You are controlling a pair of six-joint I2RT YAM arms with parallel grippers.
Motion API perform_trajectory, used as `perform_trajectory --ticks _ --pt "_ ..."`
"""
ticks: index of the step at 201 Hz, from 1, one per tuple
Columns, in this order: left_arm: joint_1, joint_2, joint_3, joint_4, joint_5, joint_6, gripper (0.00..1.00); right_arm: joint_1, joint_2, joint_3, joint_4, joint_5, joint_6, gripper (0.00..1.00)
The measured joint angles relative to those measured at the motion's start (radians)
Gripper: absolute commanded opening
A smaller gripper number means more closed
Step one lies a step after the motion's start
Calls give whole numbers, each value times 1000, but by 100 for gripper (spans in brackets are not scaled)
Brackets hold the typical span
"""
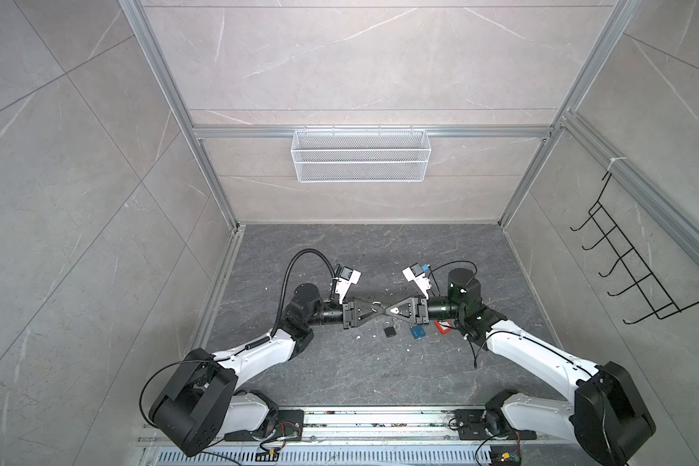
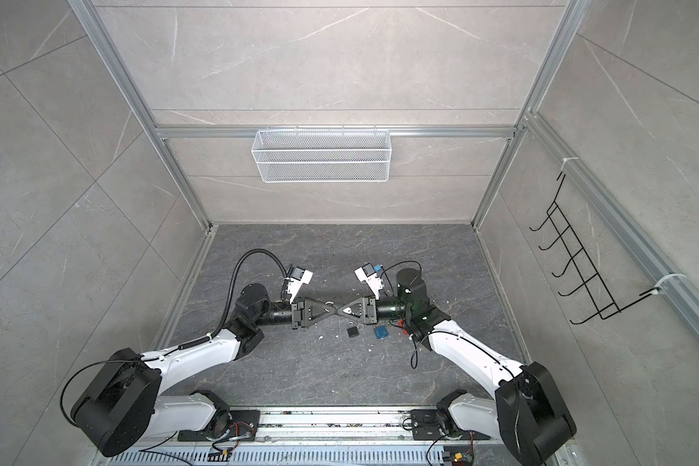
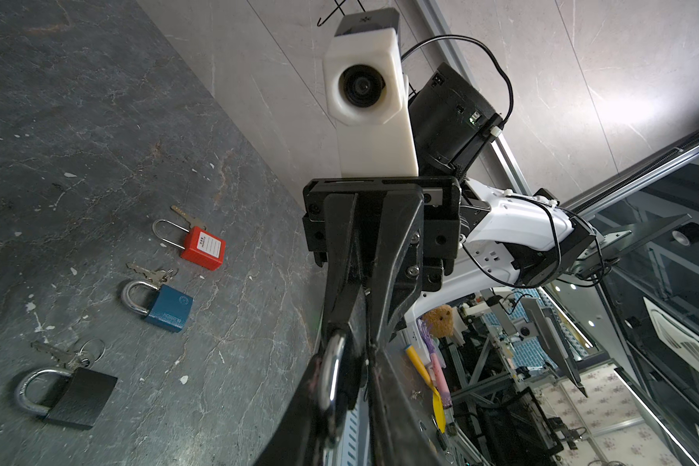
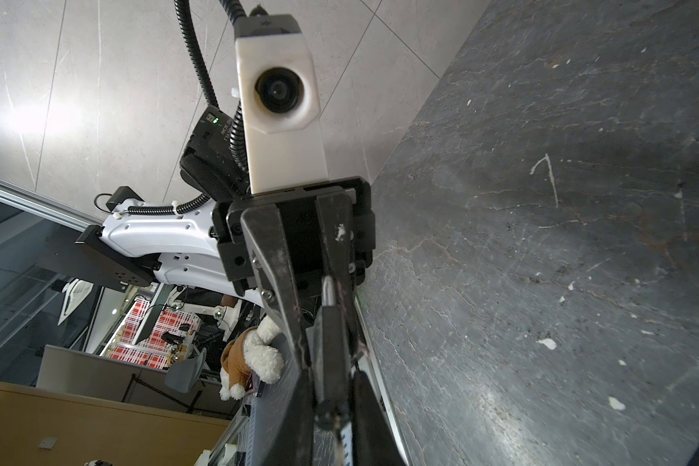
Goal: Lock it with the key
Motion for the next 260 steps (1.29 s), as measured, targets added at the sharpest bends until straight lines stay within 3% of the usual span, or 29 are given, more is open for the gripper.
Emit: perform_trajectory --ticks 119,171,260 --pt "-7 4 0 -29 -13 2 24 2 0 6 -81 -10 -41 0" --pt "-7 4 0 -32 -24 0 15 4 0 6 -91 -10 -48 0" --pt "-25 17 0 -40 -27 2 20 6 0 6 -110 2 -60 0"
